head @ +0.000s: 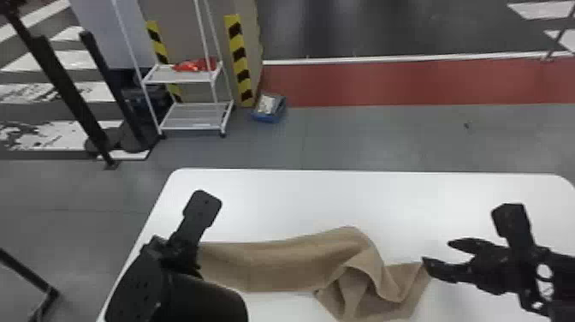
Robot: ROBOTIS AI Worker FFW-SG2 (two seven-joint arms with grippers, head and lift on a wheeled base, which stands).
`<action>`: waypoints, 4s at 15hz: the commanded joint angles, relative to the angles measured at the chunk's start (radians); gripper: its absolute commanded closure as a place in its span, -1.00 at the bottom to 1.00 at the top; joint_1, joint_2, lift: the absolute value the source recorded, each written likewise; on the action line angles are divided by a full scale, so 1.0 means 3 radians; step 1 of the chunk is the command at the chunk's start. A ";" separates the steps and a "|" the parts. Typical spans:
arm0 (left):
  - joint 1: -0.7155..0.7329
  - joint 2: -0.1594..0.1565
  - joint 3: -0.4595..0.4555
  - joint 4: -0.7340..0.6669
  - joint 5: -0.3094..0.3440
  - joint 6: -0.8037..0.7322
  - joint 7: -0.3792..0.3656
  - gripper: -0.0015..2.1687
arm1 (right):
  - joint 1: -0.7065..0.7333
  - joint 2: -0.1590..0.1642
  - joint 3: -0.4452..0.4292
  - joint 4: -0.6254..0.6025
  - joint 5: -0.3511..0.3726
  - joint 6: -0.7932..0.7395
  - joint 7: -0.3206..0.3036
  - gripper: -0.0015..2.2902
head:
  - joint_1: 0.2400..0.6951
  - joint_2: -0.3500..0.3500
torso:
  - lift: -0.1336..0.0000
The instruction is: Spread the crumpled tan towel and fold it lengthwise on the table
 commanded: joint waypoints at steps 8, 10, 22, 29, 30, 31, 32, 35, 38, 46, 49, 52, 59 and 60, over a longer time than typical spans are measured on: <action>0.0013 -0.0009 0.0019 0.0004 0.0005 0.0000 0.0004 0.98 | -0.0307 -0.0032 0.0115 0.0245 0.0275 0.0540 0.0291 -0.75 | 1.00 0.40 | 1.00; 0.0013 -0.0009 0.0019 0.0004 0.0005 0.0000 0.0004 0.98 | -0.0384 -0.0027 0.0207 0.0358 0.0311 0.0591 0.0301 -0.75 | 1.00 0.38 | 1.00; 0.0018 -0.0009 0.0045 -0.0001 0.0030 0.0000 0.0004 0.98 | -0.0415 0.0004 0.0442 0.0348 0.0367 0.0786 0.0316 0.43 | 1.00 0.49 | 1.00; 0.0013 -0.0009 0.0193 -0.0042 0.0071 -0.0030 0.0030 0.98 | -0.0180 0.0060 -0.0064 -0.0338 0.0357 -0.0247 0.0214 0.45 | 1.00 0.44 | 1.00; -0.0013 -0.0009 0.0229 -0.0057 0.0071 -0.0051 0.0009 0.98 | -0.0164 0.0045 -0.0126 -0.0471 0.0418 -0.0656 0.0132 0.45 | 1.00 0.43 | 1.00; -0.0023 -0.0009 0.0275 -0.0093 0.0071 -0.0051 -0.0001 0.98 | -0.0159 0.0045 -0.0177 -0.0573 0.0541 -0.0963 0.0101 0.45 | 1.00 0.41 | 1.00; -0.0023 -0.0009 0.0311 -0.0175 0.0071 -0.0051 -0.0001 0.98 | -0.0128 0.0045 -0.0258 -0.0701 0.0592 -0.1392 0.0076 0.45 | 1.00 0.40 | 1.00; -0.0002 -0.0009 0.0393 -0.0252 0.0092 -0.0030 -0.0098 0.98 | 0.0178 -0.0032 -0.0381 -0.0956 0.0909 -0.2221 0.0183 0.44 | 1.00 0.42 | 1.00; -0.0038 -0.0009 0.0382 -0.0073 0.0092 -0.0030 -0.0262 0.98 | 0.0460 -0.0103 -0.0335 -0.0931 0.1640 -0.2589 0.0413 0.45 | 1.00 0.47 | 1.00; -0.0534 -0.0009 0.0306 0.0873 0.0066 0.0031 -0.0328 0.93 | 0.0449 -0.0129 -0.0264 -0.0670 0.2612 -0.2507 0.0541 0.45 | 1.00 0.32 | 1.00; -0.0503 -0.0009 0.0296 0.0976 0.0107 0.0011 0.0004 -0.68 | 0.0429 -0.0154 -0.0284 -0.0598 0.2612 -0.2456 0.0495 0.44 | 1.00 0.33 | 1.00; -0.0376 -0.0009 0.0311 0.0924 0.0117 -0.0020 0.0234 -0.99 | 0.0357 -0.0206 -0.0366 -0.0471 0.2617 -0.2364 0.0475 0.44 | 1.00 0.33 | 1.00; 0.0376 -0.0009 0.0592 0.0536 0.0910 -0.1360 0.0424 -0.85 | 0.0306 -0.0257 -0.0616 -0.0343 0.2474 -0.2149 0.0321 0.44 | 1.00 0.16 | 1.00; 0.0458 -0.0009 0.0659 0.0500 0.0997 -0.1544 0.0378 -0.81 | 0.0265 -0.0252 -0.0622 -0.0327 0.2372 -0.2098 0.0275 0.44 | 1.00 0.08 | 1.00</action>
